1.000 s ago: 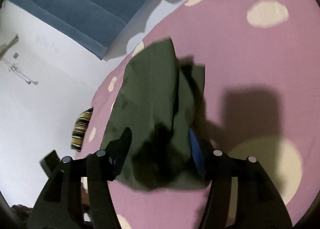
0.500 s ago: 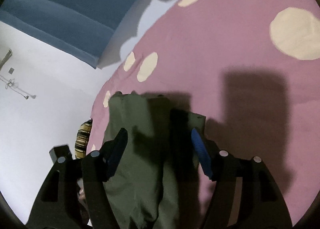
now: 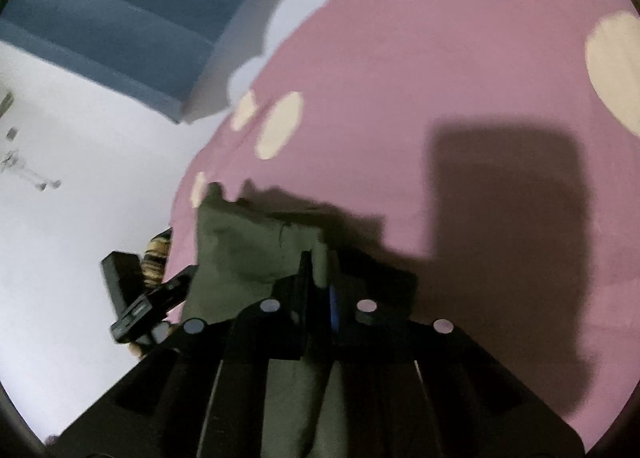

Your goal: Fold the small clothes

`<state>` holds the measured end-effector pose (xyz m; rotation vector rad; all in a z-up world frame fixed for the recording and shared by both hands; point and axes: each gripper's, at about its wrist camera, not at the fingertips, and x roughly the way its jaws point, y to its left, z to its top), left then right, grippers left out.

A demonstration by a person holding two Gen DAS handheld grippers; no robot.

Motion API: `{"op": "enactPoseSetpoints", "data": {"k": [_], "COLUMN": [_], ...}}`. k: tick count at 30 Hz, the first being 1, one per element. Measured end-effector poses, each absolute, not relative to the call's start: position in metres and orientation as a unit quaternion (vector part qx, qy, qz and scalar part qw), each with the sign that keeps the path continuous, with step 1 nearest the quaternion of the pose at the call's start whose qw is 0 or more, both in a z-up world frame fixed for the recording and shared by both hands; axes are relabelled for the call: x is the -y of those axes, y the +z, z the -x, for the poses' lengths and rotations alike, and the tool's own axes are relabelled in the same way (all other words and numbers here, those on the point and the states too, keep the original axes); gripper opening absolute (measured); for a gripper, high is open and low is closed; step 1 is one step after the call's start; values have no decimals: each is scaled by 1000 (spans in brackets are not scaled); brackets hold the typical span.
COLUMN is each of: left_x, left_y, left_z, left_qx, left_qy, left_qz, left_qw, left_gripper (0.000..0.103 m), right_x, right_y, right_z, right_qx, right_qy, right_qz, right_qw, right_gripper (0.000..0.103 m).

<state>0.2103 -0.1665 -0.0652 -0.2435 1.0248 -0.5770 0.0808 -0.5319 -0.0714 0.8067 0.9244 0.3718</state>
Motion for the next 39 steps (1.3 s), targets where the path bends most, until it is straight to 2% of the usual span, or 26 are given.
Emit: {"op": "enactPoseSetpoints", "data": {"k": [7,11,13,14,15,16,17,20,23,31,34,35,37,38,39], "left_x": [177,179,177,173,170,164,159,143,136,162,171,173,182,184,186], "left_y": [-71,-78,-75,-72,-71,-68,-67,-66,-72,-77,-79,-78,-75,-74,-73], "left_z": [-212,-215,-215,-215,-215,-214,-212,-204,-199,-213,-221,-222,-223,-224,-226], "left_qx": [-483,-479,-477,-476,-477,-480,-482,-479,-483,-494,-496,-493,-486,-486,-488], "left_qy": [-254,-255,-262,-267,-272,-279,-285,-304,-321,-351,-349,-348,-350,-357,-353], "left_qz": [73,66,70,78,85,100,110,127,137,153,150,141,124,125,123], "left_qw": [835,837,836,834,832,826,821,814,803,781,781,784,791,788,789], "left_gripper": [85,88,88,88,87,87,87,87,87,87,87,87,70,57,54], "right_x": [536,540,543,544,548,554,559,569,567,531,527,525,523,523,522], "right_y": [-100,-97,-93,-91,-88,-85,-84,-81,-82,-74,-74,-73,-75,-76,-75], "right_z": [-84,-76,-72,-71,-66,-61,-57,-44,-42,-66,-74,-75,-75,-75,-73], "right_qx": [-441,-437,-430,-426,-415,-405,-394,-388,-406,-453,-463,-466,-468,-467,-465], "right_qy": [154,163,163,165,167,167,174,187,201,237,246,247,260,257,254], "right_qz": [-403,-409,-416,-421,-427,-437,-450,-460,-441,-362,-355,-348,-354,-354,-344], "right_qw": [787,784,784,784,785,785,783,777,775,780,774,775,767,769,775], "right_gripper": [3,6,13,25,32,51,62,71,74,93,90,77,60,55,52]}}
